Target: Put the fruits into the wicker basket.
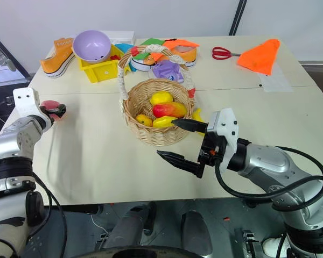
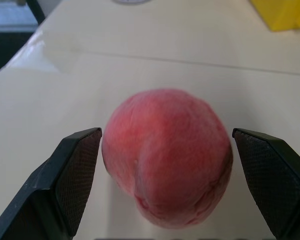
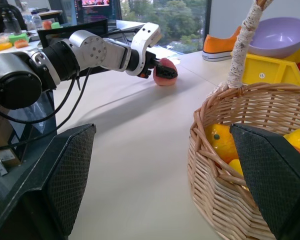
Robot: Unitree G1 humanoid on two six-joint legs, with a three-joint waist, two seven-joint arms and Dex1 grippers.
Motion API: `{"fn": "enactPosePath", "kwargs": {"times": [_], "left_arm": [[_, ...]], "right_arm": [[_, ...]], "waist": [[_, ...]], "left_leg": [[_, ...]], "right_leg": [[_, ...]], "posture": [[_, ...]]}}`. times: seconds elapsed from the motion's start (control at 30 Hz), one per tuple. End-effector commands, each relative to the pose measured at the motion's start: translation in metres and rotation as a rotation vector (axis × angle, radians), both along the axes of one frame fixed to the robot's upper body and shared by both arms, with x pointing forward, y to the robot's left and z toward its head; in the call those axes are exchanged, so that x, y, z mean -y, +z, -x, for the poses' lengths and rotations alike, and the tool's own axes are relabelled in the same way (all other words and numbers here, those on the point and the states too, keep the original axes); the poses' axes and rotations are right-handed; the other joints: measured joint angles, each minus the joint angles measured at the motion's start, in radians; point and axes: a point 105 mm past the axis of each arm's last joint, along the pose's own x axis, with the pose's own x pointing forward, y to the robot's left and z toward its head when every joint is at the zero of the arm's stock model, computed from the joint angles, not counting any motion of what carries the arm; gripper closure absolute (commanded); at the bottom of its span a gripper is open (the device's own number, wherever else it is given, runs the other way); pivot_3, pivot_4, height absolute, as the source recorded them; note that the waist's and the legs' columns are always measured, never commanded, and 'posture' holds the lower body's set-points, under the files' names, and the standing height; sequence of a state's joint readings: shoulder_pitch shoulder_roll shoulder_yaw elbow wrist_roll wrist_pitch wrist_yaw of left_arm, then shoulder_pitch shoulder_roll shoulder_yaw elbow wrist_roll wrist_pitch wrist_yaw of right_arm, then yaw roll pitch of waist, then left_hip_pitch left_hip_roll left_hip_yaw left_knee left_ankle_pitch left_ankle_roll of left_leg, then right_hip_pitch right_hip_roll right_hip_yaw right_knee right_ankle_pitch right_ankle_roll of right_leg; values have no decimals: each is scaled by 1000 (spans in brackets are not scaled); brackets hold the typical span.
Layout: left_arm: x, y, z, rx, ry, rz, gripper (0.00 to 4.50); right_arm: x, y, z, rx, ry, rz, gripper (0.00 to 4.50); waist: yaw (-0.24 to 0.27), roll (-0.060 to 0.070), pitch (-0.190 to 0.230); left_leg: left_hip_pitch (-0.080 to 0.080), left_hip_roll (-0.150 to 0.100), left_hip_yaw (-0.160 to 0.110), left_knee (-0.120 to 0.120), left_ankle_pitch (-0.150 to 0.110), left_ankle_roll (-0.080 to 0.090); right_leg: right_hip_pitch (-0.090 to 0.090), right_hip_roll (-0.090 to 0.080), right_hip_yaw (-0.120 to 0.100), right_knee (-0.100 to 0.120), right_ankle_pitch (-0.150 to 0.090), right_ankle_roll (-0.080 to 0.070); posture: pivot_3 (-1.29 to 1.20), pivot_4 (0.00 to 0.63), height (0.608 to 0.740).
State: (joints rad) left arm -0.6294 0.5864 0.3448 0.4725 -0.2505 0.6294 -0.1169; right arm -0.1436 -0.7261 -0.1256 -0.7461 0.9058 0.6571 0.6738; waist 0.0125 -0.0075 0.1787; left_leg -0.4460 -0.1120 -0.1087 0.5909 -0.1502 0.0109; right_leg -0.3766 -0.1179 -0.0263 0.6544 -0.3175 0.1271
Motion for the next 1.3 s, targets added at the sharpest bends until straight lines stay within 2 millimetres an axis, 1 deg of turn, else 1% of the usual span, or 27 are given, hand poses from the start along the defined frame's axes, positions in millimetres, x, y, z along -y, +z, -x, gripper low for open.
{"fn": "enactPosePath", "kwargs": {"times": [0.03, 0.07, 0.1, 0.13, 0.23, 0.3, 0.37, 0.4, 0.43, 0.5, 0.53, 0.57, 0.63, 0.7, 0.77, 0.83, 0.87, 0.93, 1.0, 1.07, 1.13, 1.2, 1.23, 1.27, 1.3], "left_arm": [[-2, 12, -4, 34, 7, -2, 815], [-2, 12, -4, 33, 5, -7, 1262], [-2, 13, -4, 31, 3, -13, 1608], [-4, 14, -4, 36, 4, -26, 1805], [-9, 23, 0, 79, 4, -66, 1805], [-5, 39, 5, 168, -53, -83, 1805], [23, 69, 22, 326, -291, -75, 1805], [40, 78, 33, 368, -422, -65, 1805], [64, 85, 48, 388, -589, -56, 1805], [102, 89, 75, 367, -845, -18, 1805], [118, 90, 85, 350, -944, 8, 1805], [134, 94, 95, 347, -1034, 16, 1805], [161, 101, 104, 343, -1152, 23, 1805], [188, 102, 100, 320, -1219, 7, 1805], [217, 99, 93, 297, -1273, -56, 1805], [237, 98, 83, 289, -1290, -102, 1805], [246, 99, 77, 295, -1293, -110, 1805], [258, 100, 67, 303, -1290, -106, 1805], [270, 94, 52, 277, -1279, -126, 1805], [281, 91, 46, 267, -1301, -113, 842], [285, 91, 44, 270, -1313, -130, 43], [284, 94, 43, 285, -1325, -143, 43], [284, 96, 47, 296, -1351, -134, 43], [284, 98, 53, 310, -1392, -135, 43], [283, 99, 65, 326, -1466, -125, 43]], "right_arm": [[-3, 8, 7, 65, 8, -3, 0], [-3, 8, 7, 67, 6, -2, 0], [-2, 8, 6, 68, 3, -1, 0], [-2, 8, 6, 70, 1, 0, 0], [-1, 8, 6, 77, -5, 4, 0], [0, 8, 6, 84, -14, 8, 0], [10, 9, 1, 91, -53, 24, 0], [15, 10, -2, 93, -71, 31, 0], [21, 11, -4, 93, -92, 36, 0], [33, 15, -9, 89, -123, 30, 0], [37, 17, -11, 86, -135, 26, 0], [42, 18, -13, 84, -146, 23, 0], [50, 19, -16, 81, -170, 20, 0], [57, 16, -19, 76, -185, 31, 0], [59, 13, -20, 72, -186, 34, 0], [59, 12, -21, 74, -189, 31, 0], [59, 11, -21, 74, -191, 28, 0], [58, 10, -21, 74, -195, 25, 0], [59, 6, -23, 62, -230, 28, 0], [62, 0, -28, 47, -281, 43, 0], [65, -12, -34, 2, -326, 78, 0], [66, -25, -41, -39, -365, 127, 0], [67, -32, -45, -52, -385, 151, 0], [67, -37, -49, -60, -404, 172, 0], [69, -43, -55, -65, -424, 197, 0]], "waist": [[0, 0, 0], [0, 0, 0], [0, 0, 0], [0, 0, 0], [0, 0, 0], [-3, 0, 0], [-5, 0, 0], [-6, 0, 0], [-6, 0, 0], [-3, 0, 0], [1, 1, 0], [3, 1, 0], [3, 2, 0], [3, 2, 0], [1, 2, 0], [1, 2, 0], [-1, 2, 0], [-4, 2, 0], [-1, 2, 0], [-1, 2, 0], [-2, 2, 0], [-2, 2, 0], [-2, 2, 0], [-3, 2, 0], [-4, 2, 0]], "left_leg": [[0, 0, 0, 0, 0, 0], [0, 0, 0, 0, 0, 0], [0, 0, 0, 1, 0, 0], [0, 0, 0, 1, 0, 0], [0, 0, 0, 1, 0, 0], [0, 0, 0, 1, 0, 0], [0, 0, 0, 0, 0, 0], [-1, 0, 0, 0, 0, 0], [-1, 1, 0, 0, 0, 0], [-3, 1, 0, 0, -1, -1], [-3, 1, 0, 0, -2, -1], [-2, 1, 0, 0, -2, -1], [-2, 1, 0, 1, -2, -1], [0, 1, 0, 1, -2, -1], [1, 1, 0, 1, -2, -1], [0, 1, 0, 1, -2, -1], [0, 1, 1, 1, 0, 1], [-1, 1, 1, 1, 0, 2], [-2, 1, 1, 0, 0, 2], [-2, 1, 1, 0, 0, 2], [-2, 1, 1, 0, 0, 2], [-2, 0, 1, 1, 0, 2], [-2, 1, 1, 1, 0, 2], [-2, 1, 1, 1, 0, 2], [-2, 1, 1, 1, 0, 2]], "right_leg": [[0, 0, 0, 0, 0, 0], [0, 0, 0, 0, 0, 0], [0, 0, 0, 0, 0, 0], [0, 0, 0, 0, 0, 0], [0, 0, 0, 0, 0, 0], [0, 0, 0, 0, 0, 0], [0, 0, 0, 0, 0, 0], [0, -1, 1, 0, 0, 0], [-1, -1, 1, -1, 0, -1], [-1, -1, 1, -2, 0, -2], [-1, -1, 1, -3, -1, -5], [0, 0, 1, -3, -1, -6], [1, -1, 1, -3, -1, -7], [2, 0, 1, -5, -1, -7], [3, 0, 1, -5, -1, -7], [4, 0, 1, -5, -1, -6], [5, 0, 1, -5, -1, -6], [5, 0, 1, -4, 1, -3], [3, 1, 1, -2, 1, -2], [3, 1, 0, -2, 1, -2], [4, 1, 0, -2, 1, -2], [3, 0, 0, -2, 1, -2], [3, 0, 0, -2, 1, -2], [3, 1, 0, -2, 1, -2], [3, 1, 0, -2, 1, -2]], "posture": [[0, 150, 740], [0, 150, 740], [0, 150, 740], [0, 150, 740], [0, 150, 740], [0, 150, 740], [0, 150, 740], [0, 150, 740], [0, 150, 740], [0, 150, 740], [0, 150, 740], [0, 150, 740], [0, 150, 740], [0, 150, 740], [0, 150, 740], [0, 150, 740], [0, 150, 740], [0, 150, 740], [0, 150, 740], [0, 150, 740], [0, 150, 740], [0, 150, 740], [0, 150, 740], [0, 150, 740], [0, 150, 740]]}}
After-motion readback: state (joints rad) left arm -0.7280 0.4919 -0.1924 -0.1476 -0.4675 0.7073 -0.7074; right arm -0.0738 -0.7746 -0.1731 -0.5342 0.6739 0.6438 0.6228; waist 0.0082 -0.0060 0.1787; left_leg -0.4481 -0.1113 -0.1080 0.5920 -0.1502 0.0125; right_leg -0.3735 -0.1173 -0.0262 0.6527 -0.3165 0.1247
